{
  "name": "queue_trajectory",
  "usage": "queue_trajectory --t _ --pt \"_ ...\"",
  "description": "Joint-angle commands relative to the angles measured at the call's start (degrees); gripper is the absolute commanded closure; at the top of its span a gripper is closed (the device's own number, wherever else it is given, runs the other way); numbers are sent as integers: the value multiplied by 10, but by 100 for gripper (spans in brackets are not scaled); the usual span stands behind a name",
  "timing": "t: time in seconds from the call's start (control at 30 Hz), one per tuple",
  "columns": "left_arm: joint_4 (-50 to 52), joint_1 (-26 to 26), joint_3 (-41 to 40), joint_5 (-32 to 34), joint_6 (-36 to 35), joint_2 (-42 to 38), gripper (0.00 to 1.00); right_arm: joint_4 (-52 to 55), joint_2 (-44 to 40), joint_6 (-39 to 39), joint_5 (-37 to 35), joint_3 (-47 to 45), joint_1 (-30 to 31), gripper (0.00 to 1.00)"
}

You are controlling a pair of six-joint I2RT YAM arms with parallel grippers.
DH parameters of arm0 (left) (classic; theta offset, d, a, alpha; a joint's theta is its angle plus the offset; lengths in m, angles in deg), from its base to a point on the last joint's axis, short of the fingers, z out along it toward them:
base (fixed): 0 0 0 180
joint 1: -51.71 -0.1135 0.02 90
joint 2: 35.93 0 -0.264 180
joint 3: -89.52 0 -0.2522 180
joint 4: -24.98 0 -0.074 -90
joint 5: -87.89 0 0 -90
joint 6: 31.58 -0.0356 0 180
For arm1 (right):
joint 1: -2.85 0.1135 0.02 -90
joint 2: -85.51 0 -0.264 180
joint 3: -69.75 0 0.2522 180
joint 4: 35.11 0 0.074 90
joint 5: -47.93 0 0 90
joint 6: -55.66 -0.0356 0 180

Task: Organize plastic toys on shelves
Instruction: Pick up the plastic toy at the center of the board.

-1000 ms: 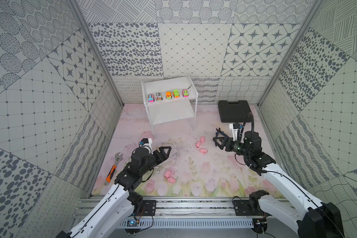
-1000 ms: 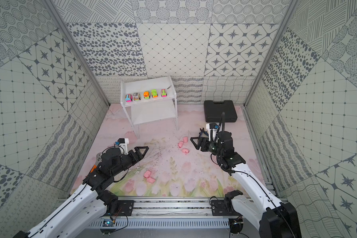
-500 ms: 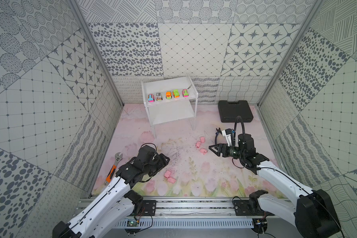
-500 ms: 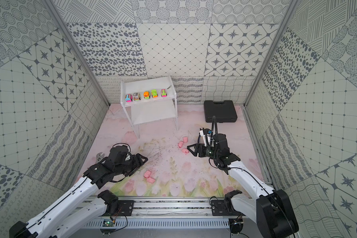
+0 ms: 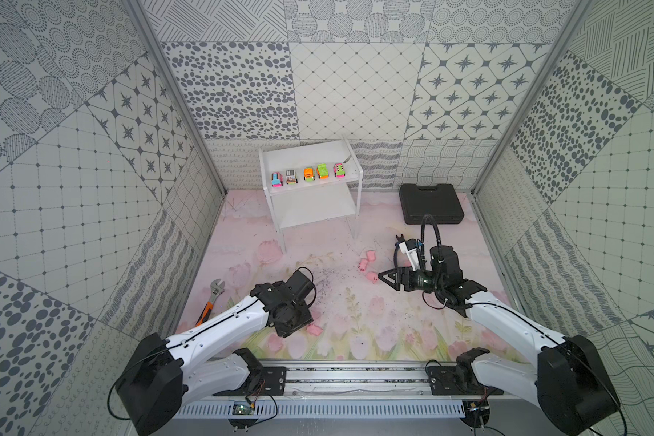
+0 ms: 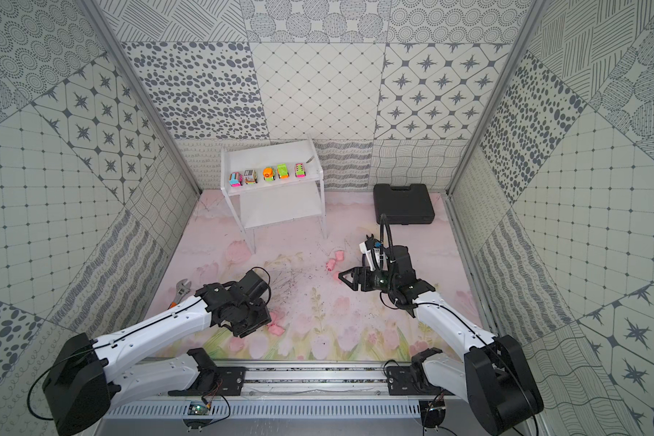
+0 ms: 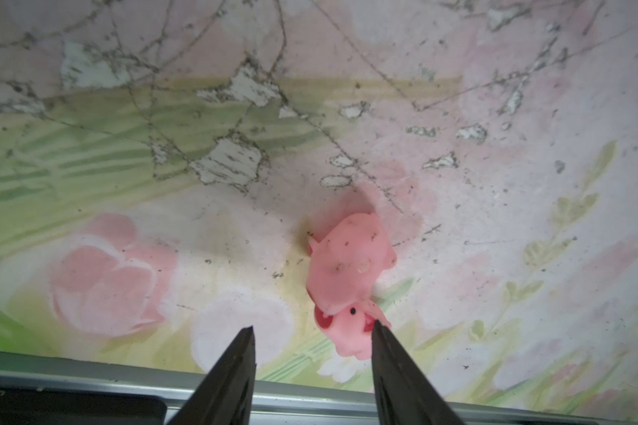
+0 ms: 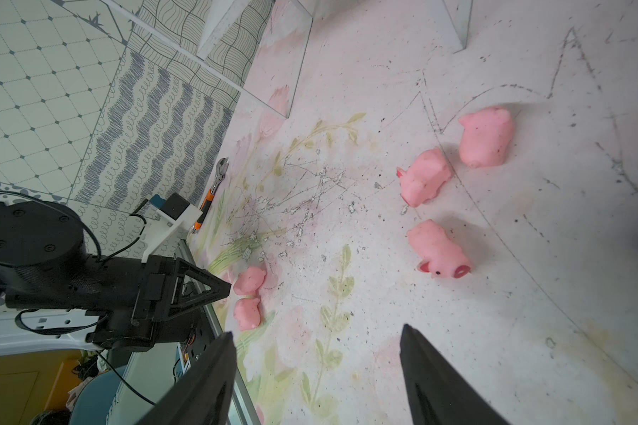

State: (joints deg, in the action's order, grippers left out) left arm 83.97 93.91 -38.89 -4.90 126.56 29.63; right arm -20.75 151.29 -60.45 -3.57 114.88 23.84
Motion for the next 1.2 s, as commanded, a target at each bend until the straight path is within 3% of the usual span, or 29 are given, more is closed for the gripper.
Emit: queue_trajectory --t 0.0,0.27,0.57,0.73,0.87,1.0,1.17 --pt "-6 4 29 47 -35 63 45 -18 2 12 7 16 5 25" --pt "-67 -5 -7 11 -66 92 50 -10 3 15 6 20 5 26" --pt "-126 -44 -23 -21 -84 83 81 -2 12 12 9 32 5 27" --pt "-131 -46 -2 -40 -125 55 85 -6 4 2 13 33 4 27" --pt "-179 -45 23 -75 -211 10 87 -57 1 -50 41 33 -5 27" --pt "-247 -28 67 -98 -337 -21 89 -151 4 -159 88 34 -33 26" --pt "-270 10 141 -98 -590 -18 88 -255 23 -313 147 60 -53 25"
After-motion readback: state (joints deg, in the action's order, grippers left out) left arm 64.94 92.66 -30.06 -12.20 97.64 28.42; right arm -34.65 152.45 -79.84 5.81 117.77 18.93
